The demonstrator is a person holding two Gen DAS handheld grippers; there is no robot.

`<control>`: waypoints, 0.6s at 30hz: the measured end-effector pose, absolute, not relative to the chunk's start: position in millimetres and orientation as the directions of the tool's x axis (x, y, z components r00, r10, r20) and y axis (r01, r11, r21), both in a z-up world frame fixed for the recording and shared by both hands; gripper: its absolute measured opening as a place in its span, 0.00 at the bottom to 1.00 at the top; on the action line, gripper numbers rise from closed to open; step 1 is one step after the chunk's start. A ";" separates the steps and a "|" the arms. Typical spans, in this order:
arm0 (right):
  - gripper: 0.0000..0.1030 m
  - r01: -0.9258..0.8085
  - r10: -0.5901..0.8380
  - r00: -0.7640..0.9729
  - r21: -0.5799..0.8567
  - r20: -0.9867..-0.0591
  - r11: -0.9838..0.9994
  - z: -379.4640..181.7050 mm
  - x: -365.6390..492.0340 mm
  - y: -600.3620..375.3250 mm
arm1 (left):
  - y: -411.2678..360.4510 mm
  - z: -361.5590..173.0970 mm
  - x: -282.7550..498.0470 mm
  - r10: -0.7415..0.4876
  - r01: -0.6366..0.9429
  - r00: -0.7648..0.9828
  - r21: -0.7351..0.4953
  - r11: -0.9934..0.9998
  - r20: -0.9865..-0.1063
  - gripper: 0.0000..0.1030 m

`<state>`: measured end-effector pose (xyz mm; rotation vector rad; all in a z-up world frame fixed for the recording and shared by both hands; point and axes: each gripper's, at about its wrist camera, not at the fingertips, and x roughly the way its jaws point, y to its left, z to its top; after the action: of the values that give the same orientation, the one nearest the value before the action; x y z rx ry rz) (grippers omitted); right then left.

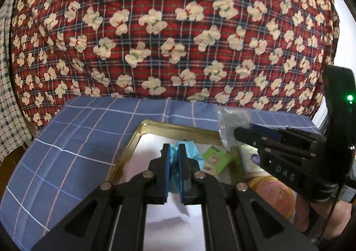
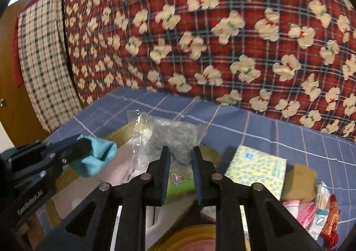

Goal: Organize soft objects
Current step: 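Carry the clear bag and teal cloth over the gold tray with both grippers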

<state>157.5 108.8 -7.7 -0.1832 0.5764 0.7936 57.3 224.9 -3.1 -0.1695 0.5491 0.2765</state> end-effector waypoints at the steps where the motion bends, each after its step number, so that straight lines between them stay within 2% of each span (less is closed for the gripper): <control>1: 0.21 -0.719 0.614 0.552 0.050 -0.564 0.693 -9.9 157.5 112.5 | 228.0 -5.1 59.5 0.214 -0.306 0.810 -0.083 0.948 -0.546 0.03; 10: 0.21 -0.742 0.575 0.512 0.010 -0.638 0.671 -20.9 155.3 132.9 | 237.1 -20.7 65.9 0.214 -0.322 0.771 -0.076 0.944 -0.599 0.03; 18: 0.25 -0.760 0.587 0.484 0.021 -0.649 0.650 -26.2 152.4 134.5 | 240.7 -22.8 65.4 0.244 -0.349 0.755 -0.058 0.935 -0.608 0.07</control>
<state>152.4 134.5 -26.2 -0.2855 0.6701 0.8337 65.4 240.7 -22.8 -0.1723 0.6375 0.3252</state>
